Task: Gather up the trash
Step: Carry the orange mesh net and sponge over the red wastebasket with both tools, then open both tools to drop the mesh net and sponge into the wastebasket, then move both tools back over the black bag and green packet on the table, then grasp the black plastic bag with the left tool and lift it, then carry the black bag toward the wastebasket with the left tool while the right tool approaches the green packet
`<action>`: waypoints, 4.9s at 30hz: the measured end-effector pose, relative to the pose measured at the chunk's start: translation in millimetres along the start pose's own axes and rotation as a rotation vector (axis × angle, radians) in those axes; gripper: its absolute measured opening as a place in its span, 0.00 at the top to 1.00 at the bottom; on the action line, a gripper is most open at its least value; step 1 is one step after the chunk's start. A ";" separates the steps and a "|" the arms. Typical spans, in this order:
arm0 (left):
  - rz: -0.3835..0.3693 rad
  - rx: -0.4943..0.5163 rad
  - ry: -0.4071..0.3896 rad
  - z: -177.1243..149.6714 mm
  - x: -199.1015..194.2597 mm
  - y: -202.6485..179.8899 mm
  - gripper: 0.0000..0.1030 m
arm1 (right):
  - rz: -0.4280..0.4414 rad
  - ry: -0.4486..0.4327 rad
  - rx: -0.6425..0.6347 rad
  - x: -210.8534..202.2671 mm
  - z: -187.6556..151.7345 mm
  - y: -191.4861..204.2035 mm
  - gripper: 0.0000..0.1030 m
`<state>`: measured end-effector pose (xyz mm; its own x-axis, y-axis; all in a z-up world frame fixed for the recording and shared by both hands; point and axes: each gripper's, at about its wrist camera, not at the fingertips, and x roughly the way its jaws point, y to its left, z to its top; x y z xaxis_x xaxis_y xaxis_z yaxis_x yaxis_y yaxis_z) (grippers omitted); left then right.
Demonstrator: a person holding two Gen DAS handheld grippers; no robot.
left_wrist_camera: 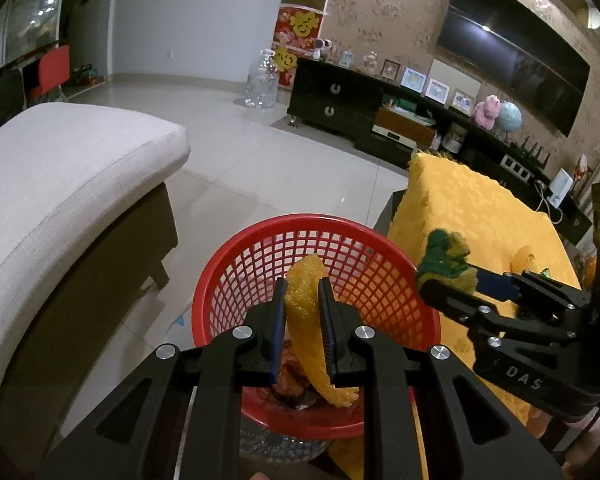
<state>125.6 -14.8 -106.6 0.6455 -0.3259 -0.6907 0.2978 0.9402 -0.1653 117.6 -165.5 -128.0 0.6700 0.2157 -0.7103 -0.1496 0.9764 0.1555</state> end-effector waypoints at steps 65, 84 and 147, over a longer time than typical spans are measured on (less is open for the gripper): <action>-0.073 0.117 -0.023 -19.4 4.8 -96.2 0.09 | -0.417 -0.187 0.470 -179.4 -129.7 -206.2 0.18; -0.184 0.336 0.047 -40.7 32.2 -214.6 0.09 | -0.376 -0.212 0.573 -186.0 -140.7 -230.9 0.18; -0.185 0.315 0.039 -19.3 38.2 -159.4 0.66 | -0.272 -0.079 0.348 -104.9 -113.1 -175.6 0.18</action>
<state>89.2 -175.2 -120.2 0.5351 -0.4782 -0.6964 0.6133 0.7868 -0.0692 -8.6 -359.8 -158.4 0.7066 -0.0628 -0.7049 0.2845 0.9372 0.2017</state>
